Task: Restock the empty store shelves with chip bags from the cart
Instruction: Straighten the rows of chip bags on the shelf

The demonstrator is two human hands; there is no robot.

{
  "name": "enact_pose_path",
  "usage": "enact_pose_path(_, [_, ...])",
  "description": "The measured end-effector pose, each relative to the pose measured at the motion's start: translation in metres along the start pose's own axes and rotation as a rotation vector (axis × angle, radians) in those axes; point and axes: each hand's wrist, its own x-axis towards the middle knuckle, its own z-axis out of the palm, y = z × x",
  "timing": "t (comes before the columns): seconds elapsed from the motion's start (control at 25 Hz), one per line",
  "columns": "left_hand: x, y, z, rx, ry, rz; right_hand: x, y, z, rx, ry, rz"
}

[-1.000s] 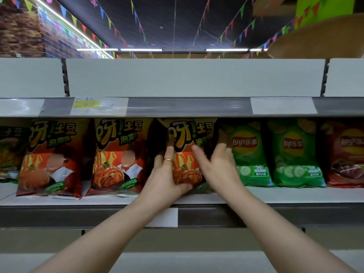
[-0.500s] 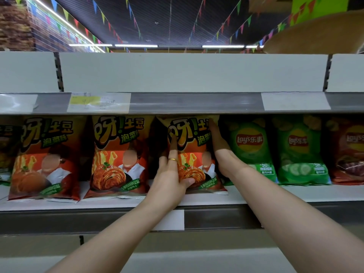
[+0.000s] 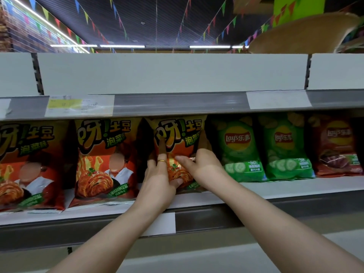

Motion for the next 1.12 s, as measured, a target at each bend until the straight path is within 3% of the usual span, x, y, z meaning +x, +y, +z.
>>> enact_pose_path(0.2, [-0.005, -0.001, 0.000, -0.032, 0.025, 0.045, -0.012, 0.003, -0.005, 0.074, 0.010, -0.039])
enact_pose_path(0.36, [-0.018, 0.002, -0.002, -0.071, 0.124, 0.154, -0.029, 0.019, -0.026, 0.058, 0.241, -0.130])
enact_pose_path(0.48, [-0.033, 0.016, 0.009, 0.105, 0.282, 0.462, -0.031, 0.046, -0.058, -0.195, 0.395, -0.130])
enact_pose_path(0.6, [-0.038, 0.038, 0.038, 0.244, 0.264, 0.651, -0.023, 0.075, -0.086, -0.295, 0.241, 0.000])
enact_pose_path(0.76, [-0.027, 0.094, 0.079, 0.175, 0.040, 0.330, -0.009, 0.100, -0.096, -0.417, -0.062, 0.021])
enact_pose_path(0.92, [0.010, 0.128, 0.102, 0.269, -0.108, -0.042, 0.010, 0.117, -0.101, -0.486, -0.179, -0.112])
enact_pose_path(1.0, [0.021, 0.134, 0.103, 0.268, -0.124, -0.180, 0.018, 0.122, -0.101, -0.503, -0.204, -0.197])
enact_pose_path(1.12, [0.023, 0.135, 0.112, 0.331, -0.053, -0.246, 0.025, 0.128, -0.098, -0.490, -0.218, -0.305])
